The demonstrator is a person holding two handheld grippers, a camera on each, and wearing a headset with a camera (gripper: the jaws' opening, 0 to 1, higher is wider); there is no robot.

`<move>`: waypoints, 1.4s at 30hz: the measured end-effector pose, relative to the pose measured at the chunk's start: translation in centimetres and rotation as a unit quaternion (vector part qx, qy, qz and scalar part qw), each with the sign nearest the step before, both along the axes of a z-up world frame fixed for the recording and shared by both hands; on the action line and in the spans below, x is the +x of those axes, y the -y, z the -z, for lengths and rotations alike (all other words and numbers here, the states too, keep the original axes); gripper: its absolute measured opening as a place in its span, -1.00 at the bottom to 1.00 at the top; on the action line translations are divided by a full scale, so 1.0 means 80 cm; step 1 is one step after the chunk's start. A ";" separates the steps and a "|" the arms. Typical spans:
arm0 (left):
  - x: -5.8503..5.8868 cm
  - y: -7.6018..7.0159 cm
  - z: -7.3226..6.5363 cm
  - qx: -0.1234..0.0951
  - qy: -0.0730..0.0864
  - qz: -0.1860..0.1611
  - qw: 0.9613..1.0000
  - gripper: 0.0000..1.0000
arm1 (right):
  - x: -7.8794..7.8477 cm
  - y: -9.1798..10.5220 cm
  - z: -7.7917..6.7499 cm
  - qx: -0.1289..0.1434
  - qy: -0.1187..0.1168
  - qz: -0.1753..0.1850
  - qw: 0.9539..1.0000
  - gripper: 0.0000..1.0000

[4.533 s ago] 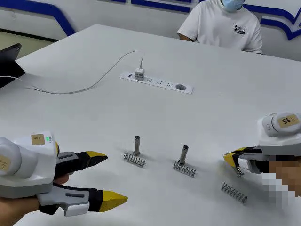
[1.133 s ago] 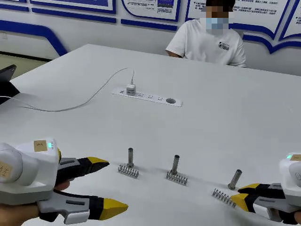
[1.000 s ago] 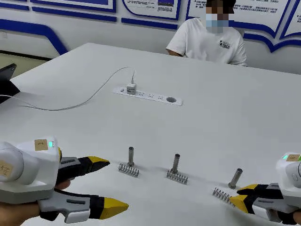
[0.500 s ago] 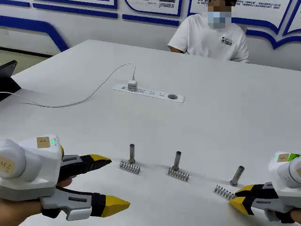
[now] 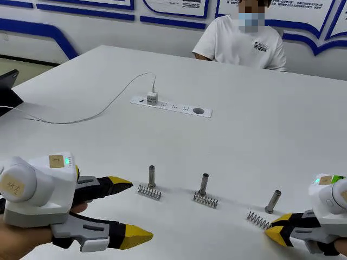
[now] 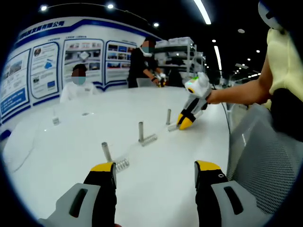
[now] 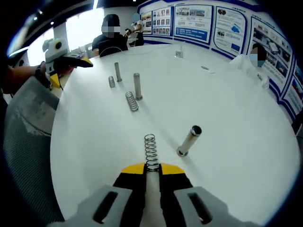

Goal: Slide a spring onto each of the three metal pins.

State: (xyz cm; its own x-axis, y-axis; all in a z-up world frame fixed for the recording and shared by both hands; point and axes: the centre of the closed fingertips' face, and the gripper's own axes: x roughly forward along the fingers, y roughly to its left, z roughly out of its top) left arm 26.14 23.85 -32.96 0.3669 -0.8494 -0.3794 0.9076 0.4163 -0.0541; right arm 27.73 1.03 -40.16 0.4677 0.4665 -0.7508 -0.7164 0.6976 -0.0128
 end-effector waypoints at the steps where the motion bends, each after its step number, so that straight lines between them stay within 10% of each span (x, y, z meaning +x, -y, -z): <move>1: 0.000 0.001 -0.001 0.001 0.001 0.002 1.000 0.36 | -0.001 -0.001 -0.003 0.002 0.002 0.000 1.000 -0.77; 20: -0.007 0.034 -0.002 0.012 0.005 0.046 0.999 0.25 | -0.025 -0.058 -0.041 0.028 0.019 -0.058 0.998 -0.77; 42: -0.010 0.070 -0.012 0.022 0.022 0.106 0.994 -0.04 | -0.051 -0.146 -0.075 0.031 0.043 -0.175 0.983 -0.77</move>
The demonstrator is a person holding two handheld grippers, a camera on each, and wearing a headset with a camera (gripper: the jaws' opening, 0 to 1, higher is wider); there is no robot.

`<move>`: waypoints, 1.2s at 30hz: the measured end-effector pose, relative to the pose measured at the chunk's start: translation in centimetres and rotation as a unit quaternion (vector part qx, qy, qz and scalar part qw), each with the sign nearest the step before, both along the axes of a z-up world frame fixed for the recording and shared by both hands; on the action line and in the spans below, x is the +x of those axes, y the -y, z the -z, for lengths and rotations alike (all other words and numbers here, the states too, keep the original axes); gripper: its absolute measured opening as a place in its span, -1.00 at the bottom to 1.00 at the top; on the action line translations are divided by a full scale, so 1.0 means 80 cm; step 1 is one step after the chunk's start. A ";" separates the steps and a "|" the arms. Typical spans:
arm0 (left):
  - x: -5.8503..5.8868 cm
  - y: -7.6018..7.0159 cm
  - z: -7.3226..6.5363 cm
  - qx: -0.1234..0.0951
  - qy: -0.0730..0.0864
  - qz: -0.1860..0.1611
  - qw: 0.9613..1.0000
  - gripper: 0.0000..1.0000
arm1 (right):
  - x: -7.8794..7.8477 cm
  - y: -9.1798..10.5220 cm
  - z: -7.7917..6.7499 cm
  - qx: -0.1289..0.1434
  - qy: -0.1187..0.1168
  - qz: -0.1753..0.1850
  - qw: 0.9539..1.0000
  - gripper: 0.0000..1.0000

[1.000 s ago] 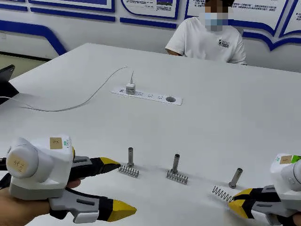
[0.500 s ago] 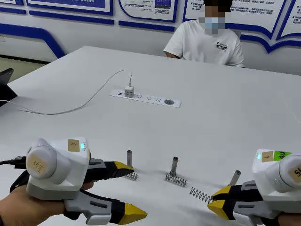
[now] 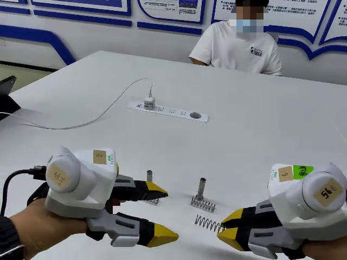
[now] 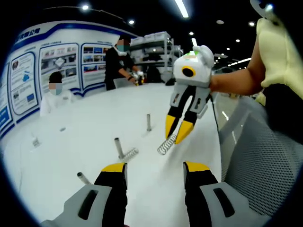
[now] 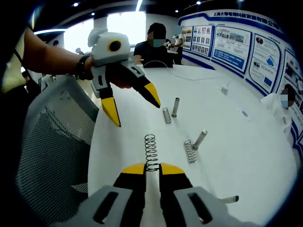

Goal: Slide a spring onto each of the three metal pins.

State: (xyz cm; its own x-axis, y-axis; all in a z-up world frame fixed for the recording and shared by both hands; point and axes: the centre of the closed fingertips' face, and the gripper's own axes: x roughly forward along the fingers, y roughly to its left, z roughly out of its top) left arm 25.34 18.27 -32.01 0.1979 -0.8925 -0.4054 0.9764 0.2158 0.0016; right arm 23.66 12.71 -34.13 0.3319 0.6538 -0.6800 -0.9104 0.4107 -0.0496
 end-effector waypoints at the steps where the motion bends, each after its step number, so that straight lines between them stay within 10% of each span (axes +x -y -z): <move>1: -0.001 0.002 0.000 0.000 0.000 0.003 1.000 -0.05 | -0.001 -0.001 -0.001 -0.001 0.001 -0.003 1.000 -0.77; 36: -0.031 0.034 0.010 0.024 0.052 0.090 0.994 -0.75 | -0.020 -0.024 -0.017 -0.012 0.018 -0.053 0.998 -0.77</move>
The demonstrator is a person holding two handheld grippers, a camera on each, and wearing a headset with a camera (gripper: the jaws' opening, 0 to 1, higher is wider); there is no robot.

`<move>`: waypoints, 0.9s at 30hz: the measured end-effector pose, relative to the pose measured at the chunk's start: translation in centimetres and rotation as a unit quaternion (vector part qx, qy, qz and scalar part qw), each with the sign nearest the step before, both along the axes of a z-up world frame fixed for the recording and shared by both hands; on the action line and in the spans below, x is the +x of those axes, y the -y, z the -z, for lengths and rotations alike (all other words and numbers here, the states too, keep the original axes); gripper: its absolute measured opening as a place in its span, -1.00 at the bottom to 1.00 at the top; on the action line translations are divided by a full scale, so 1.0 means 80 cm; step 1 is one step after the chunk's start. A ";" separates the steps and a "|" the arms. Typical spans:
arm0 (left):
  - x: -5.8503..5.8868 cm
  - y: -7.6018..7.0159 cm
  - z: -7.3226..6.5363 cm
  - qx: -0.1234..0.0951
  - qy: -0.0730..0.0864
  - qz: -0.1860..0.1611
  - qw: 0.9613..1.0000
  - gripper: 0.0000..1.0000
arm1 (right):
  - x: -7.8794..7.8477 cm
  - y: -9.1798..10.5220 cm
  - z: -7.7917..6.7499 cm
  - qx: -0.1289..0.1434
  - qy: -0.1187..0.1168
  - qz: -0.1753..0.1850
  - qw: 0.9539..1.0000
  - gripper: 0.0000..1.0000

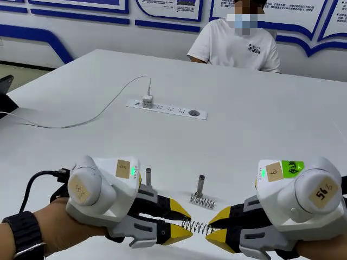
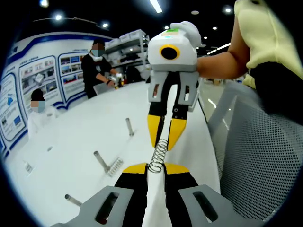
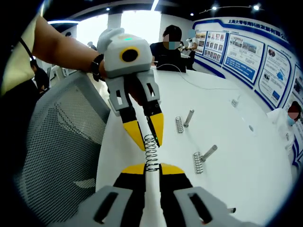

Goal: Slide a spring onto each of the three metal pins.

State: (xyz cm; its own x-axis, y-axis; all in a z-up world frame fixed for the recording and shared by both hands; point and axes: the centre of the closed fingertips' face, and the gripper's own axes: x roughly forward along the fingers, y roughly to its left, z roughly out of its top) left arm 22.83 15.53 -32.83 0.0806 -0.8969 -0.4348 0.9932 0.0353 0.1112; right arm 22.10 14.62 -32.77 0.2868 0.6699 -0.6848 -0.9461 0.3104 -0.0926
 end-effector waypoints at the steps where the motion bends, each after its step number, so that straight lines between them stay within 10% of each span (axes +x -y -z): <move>1: 0.000 0.000 0.000 0.000 0.000 0.000 1.000 -0.75 | 0.000 0.000 -0.001 0.000 0.001 -0.001 1.000 -0.77; 27: -0.003 0.003 0.000 0.003 0.004 0.004 1.000 -0.77 | -0.001 -0.020 -0.045 0.042 0.030 -0.012 0.999 -0.77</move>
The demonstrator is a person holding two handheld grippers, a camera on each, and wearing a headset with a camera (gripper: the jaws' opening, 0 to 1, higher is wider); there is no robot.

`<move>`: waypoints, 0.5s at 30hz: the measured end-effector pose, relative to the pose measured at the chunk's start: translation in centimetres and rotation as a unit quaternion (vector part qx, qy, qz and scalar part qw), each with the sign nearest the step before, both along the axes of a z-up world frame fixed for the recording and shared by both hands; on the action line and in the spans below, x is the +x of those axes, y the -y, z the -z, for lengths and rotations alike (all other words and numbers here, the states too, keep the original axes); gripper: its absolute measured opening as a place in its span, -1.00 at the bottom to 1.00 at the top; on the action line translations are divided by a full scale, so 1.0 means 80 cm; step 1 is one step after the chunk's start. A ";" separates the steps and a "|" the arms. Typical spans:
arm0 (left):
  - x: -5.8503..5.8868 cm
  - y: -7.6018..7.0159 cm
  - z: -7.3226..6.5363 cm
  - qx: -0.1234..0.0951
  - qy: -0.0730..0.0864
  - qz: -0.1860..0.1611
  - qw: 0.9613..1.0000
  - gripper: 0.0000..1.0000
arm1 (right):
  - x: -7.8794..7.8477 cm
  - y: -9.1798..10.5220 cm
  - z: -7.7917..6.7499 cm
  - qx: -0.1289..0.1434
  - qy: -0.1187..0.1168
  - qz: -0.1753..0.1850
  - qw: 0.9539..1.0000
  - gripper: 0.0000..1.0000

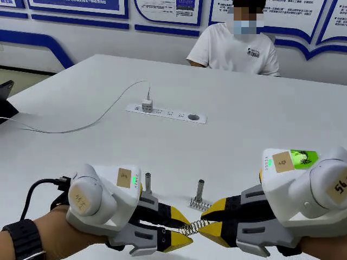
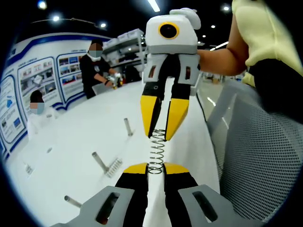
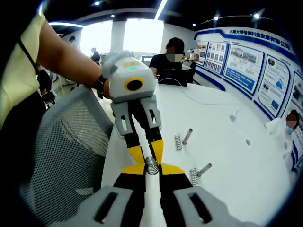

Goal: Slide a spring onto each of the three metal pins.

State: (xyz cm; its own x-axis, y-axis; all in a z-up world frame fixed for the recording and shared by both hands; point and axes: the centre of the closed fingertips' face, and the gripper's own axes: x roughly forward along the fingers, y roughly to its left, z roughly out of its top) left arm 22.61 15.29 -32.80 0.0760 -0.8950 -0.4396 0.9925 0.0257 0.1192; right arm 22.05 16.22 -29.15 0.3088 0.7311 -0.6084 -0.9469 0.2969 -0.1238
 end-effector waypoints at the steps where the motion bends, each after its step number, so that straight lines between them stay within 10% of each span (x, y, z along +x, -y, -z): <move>1: 0.000 0.000 0.000 0.000 0.000 0.000 1.000 -0.77 | 0.000 -0.002 -0.002 0.004 0.000 0.000 1.000 -0.77; 15: -0.001 0.004 -0.007 -0.011 0.003 0.000 1.000 -0.77 | 0.004 -0.020 -0.017 0.040 0.016 0.000 0.999 -0.77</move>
